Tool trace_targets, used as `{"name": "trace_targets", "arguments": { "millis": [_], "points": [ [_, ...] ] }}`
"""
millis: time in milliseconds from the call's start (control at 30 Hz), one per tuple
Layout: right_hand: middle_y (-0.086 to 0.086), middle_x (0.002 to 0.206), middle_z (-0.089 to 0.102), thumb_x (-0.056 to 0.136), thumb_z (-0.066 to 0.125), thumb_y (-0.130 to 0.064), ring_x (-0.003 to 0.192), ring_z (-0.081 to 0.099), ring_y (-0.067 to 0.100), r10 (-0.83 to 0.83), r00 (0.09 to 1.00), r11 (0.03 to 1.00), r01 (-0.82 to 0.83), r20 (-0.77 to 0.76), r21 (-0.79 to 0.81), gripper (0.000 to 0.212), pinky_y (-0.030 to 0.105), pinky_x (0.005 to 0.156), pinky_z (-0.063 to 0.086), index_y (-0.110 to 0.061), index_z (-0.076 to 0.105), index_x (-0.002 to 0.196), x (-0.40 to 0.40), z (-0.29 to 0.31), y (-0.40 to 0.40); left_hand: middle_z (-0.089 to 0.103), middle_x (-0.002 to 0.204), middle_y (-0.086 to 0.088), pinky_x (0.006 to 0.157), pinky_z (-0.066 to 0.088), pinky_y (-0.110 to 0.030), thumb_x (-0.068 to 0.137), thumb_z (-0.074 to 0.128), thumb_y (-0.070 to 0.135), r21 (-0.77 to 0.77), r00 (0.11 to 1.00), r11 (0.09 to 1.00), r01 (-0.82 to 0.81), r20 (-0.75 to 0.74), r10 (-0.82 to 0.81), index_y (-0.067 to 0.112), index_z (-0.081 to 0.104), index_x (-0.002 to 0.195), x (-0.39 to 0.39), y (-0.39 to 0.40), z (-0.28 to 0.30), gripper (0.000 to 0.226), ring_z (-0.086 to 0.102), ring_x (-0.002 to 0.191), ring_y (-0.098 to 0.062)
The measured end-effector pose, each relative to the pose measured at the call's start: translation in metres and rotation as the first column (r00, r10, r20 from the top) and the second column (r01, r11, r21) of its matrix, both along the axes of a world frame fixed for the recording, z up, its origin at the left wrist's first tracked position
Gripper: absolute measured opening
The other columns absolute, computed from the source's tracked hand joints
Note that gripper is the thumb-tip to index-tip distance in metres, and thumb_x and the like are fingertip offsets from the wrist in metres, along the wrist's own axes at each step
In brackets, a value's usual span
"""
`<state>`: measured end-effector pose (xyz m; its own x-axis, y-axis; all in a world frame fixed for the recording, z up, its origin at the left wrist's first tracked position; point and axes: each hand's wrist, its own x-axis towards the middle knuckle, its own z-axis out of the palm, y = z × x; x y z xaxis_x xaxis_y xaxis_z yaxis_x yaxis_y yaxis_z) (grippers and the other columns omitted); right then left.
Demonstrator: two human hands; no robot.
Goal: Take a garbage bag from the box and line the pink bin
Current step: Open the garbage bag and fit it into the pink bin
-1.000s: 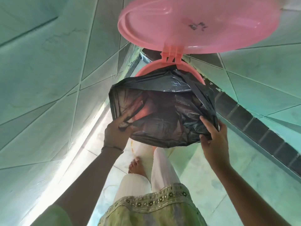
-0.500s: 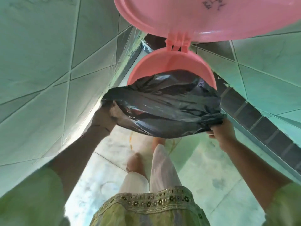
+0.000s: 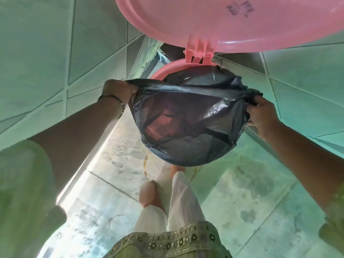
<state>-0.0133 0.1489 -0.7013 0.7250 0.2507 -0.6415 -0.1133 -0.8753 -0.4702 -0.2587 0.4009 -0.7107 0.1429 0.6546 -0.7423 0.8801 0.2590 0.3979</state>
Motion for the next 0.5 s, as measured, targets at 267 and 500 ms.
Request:
{"name": "trace_targets", "arguments": {
  "millis": [267,500],
  "points": [
    [0.023,0.136,0.041,0.079,0.059,0.000,0.115,0.051,0.041,0.657,0.654,0.741,-0.651,0.376,-0.162,0.057,0.038,0.097,0.042,-0.011,0.050,0.134,0.030,0.010,0.045,0.056,0.079,-0.004,0.066,0.044,-0.027,0.094,0.047,0.036,0.024,0.949,0.952,0.304,0.076,-0.305,0.012,0.064,0.103,0.056,0.008,0.024,0.031,0.052,0.077,-0.022],
    [0.019,0.105,0.051,0.086,0.054,-0.015,0.089,0.062,0.041,0.917,0.377,0.385,-0.758,0.128,-0.527,0.044,0.046,0.070,0.050,-0.020,0.045,0.129,0.040,0.000,0.038,0.045,0.140,-0.020,0.099,0.033,-0.033,0.094,0.018,0.059,-0.121,0.977,0.970,0.210,-0.008,-0.213,0.005,0.047,0.133,0.074,-0.013,0.023,0.072,0.046,0.124,-0.030]
  ]
}}
